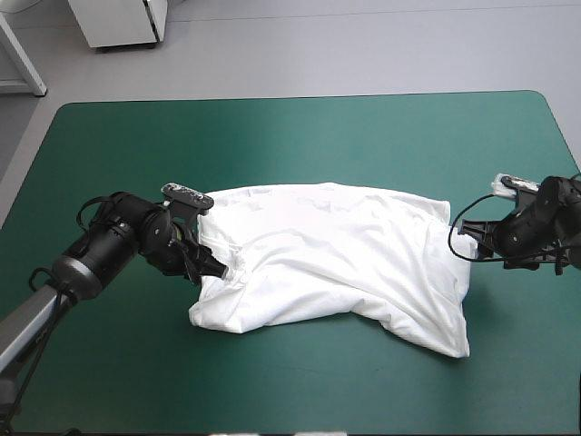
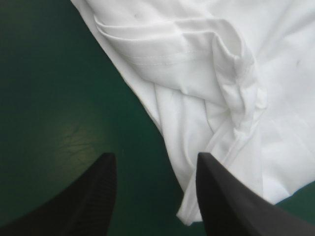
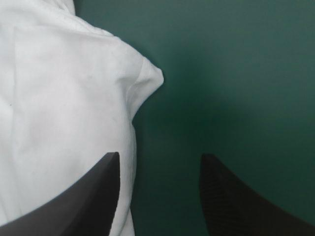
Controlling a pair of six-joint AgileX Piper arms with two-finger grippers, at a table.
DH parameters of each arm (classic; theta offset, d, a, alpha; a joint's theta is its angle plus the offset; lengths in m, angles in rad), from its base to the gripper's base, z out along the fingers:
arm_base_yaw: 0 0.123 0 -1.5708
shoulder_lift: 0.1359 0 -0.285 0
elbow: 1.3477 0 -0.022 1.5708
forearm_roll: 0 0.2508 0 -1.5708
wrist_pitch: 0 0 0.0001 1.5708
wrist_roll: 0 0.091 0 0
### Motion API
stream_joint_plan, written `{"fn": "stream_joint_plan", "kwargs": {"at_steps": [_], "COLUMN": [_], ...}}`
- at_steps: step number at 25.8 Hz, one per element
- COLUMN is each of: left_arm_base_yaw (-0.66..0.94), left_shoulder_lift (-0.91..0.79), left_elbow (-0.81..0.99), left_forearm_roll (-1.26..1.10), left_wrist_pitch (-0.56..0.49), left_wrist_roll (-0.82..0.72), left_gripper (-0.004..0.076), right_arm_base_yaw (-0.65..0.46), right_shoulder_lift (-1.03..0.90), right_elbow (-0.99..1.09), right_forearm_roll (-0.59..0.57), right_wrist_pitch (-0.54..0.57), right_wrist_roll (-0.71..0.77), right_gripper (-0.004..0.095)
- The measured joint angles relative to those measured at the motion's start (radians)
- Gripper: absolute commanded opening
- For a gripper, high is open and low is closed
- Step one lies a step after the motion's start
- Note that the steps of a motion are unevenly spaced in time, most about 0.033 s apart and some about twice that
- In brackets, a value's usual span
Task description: Fold the cloth
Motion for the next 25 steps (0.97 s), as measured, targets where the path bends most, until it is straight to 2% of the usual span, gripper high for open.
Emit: {"fn": "stream_joint_plan", "kwargs": {"at_steps": [7,17,19,23,24,25], "left_arm_base_yaw": [0.0,0.0,0.0,0.0,0.0,0.0], "left_shoulder_lift": [0.0,0.0,0.0,0.0,0.0,0.0], "left_elbow": [0.0,0.0,0.0,0.0,0.0,0.0], "left_forearm_roll": [0.0,0.0,0.0,0.0,0.0,0.0], "left_wrist_pitch": [-0.012,-0.024,-0.027,-0.029,-0.029,-0.029], "left_wrist_roll": [0.0,-0.001,-0.001,-0.001,-0.002,-0.003], "left_gripper": [0.0349,0.034,0.034,0.034,0.034,0.034], "right_arm_base_yaw": [0.0,0.021,0.041,0.072,0.08,0.087], "right_shoulder_lift": [0.185,0.293,0.313,0.324,0.328,0.329], "right_elbow": [-0.154,-0.165,-0.165,-0.174,-0.176,-0.177], "right_forearm_roll": [0.012,0.013,0.015,-0.018,-0.029,-0.036], "right_wrist_pitch": [-0.011,-0.041,-0.046,-0.044,-0.043,-0.041], "right_wrist_roll": [-0.027,-0.027,-0.026,-0.011,0.0,0.007], "right_gripper": [0.0468,0.0449,0.0405,0.0246,0.0191,0.005]}}
